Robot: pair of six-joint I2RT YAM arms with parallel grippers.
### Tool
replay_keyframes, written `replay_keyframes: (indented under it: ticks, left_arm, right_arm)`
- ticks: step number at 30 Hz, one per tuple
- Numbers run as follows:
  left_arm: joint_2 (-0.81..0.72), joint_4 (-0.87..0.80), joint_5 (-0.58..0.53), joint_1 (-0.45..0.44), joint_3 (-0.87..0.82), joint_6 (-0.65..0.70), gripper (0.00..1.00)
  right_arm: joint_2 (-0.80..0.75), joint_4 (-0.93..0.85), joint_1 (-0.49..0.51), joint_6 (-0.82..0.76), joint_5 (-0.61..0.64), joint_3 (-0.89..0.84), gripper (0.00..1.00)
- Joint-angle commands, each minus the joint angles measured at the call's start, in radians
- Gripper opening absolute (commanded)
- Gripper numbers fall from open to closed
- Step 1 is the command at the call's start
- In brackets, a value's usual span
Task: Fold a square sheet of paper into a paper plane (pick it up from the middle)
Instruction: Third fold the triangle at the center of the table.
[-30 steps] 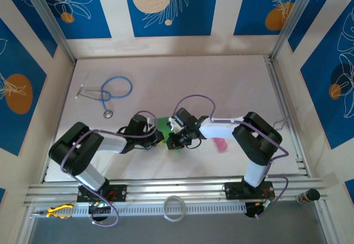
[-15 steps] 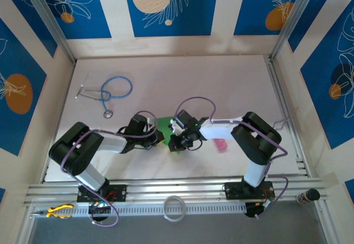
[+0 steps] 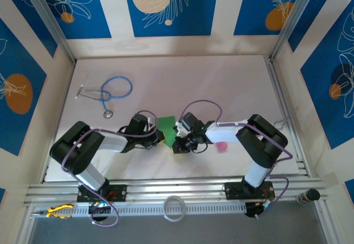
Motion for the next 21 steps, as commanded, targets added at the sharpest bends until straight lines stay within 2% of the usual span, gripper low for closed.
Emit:
replay_keyframes:
  ticks: [1, 9, 14, 21]
  left_arm:
    - [0.046, -0.079, -0.040, -0.012, -0.006, 0.030, 0.00]
    - [0.047, -0.074, -0.040, -0.013, 0.001, 0.032, 0.00]
    - [0.049, -0.073, -0.036, -0.013, 0.001, 0.033, 0.00]
    - [0.040, -0.074, -0.039, -0.012, -0.001, 0.032, 0.00]
  right_arm:
    - [-0.036, -0.057, -0.005, 0.008, -0.035, -0.019, 0.07]
    - [-0.083, -0.077, -0.005, -0.015, -0.055, 0.032, 0.07]
    - [0.000, -0.089, -0.004, -0.035, -0.061, 0.119, 0.08]
    - [0.111, -0.087, 0.006, -0.042, -0.016, 0.157, 0.08]
